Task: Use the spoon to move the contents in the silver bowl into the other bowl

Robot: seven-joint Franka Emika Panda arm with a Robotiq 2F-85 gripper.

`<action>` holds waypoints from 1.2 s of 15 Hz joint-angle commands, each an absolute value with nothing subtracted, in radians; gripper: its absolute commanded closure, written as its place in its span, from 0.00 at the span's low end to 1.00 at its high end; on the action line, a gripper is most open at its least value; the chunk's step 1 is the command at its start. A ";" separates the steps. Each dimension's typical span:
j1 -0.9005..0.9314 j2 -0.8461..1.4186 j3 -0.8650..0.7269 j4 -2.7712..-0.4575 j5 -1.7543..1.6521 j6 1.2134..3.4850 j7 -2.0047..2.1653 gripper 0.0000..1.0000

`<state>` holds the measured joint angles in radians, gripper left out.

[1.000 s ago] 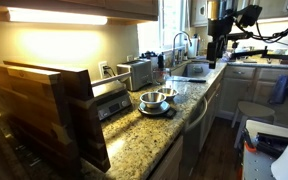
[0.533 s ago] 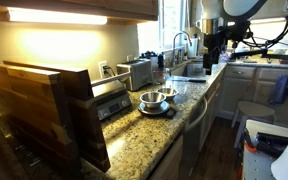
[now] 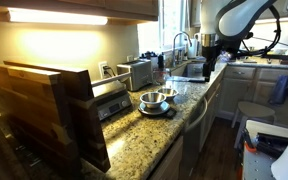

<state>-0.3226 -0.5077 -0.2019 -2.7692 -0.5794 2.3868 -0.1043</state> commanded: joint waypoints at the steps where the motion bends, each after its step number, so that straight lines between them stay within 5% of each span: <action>1: -0.327 -0.511 -0.193 -2.768 -0.573 2.383 -0.108 0.00; 18: -0.321 -0.141 -0.261 -2.613 -0.489 2.715 -0.171 0.00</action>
